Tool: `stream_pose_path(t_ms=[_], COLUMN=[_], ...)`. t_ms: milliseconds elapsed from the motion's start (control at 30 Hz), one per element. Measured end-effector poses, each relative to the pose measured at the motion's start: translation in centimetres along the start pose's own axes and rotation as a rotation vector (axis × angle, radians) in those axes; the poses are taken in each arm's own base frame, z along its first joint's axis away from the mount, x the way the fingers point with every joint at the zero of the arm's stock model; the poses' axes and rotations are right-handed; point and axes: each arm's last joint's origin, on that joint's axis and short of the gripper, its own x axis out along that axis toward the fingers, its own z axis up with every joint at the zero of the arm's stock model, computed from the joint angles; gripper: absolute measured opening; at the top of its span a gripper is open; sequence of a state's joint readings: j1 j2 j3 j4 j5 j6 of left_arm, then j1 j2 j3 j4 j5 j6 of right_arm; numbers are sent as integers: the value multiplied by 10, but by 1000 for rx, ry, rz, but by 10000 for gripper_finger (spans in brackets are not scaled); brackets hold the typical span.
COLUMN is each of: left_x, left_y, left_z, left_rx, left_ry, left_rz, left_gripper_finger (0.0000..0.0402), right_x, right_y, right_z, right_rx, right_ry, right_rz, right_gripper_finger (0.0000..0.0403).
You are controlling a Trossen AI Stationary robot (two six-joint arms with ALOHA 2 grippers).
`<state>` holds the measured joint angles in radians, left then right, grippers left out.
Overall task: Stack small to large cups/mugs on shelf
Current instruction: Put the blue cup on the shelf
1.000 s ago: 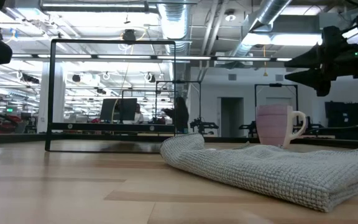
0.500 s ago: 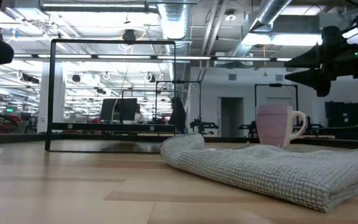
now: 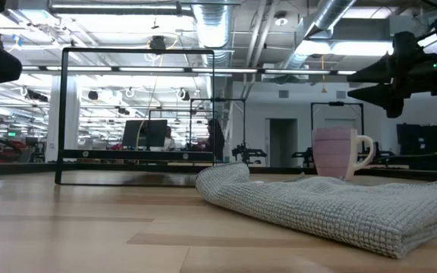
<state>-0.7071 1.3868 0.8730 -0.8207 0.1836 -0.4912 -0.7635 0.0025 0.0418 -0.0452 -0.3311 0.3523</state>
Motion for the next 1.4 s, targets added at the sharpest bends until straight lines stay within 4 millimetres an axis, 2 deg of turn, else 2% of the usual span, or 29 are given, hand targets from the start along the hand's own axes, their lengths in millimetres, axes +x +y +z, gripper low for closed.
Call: stream_pose_path(t_ms=[533,967,1233,1400], left_x=[-2,-32,-42,-51], left_y=[3,9,13,16], left_z=[1,-17,-28,-34], left_rx=[12,-129,-271,-302], left_ry=[-9,-77,-77,-116], left_rz=[-18,46,76,110], left_gripper_finger=[5,5,6,5], right_x=[0,0,0,0], right_y=[0,0,0,0], right_z=[0,0,0,0], right_rx=[0,0,34,34], right_ry=[0,0,0,0], right_rz=[0,0,-1,-1], right_gripper_finger=[260,260,260,260])
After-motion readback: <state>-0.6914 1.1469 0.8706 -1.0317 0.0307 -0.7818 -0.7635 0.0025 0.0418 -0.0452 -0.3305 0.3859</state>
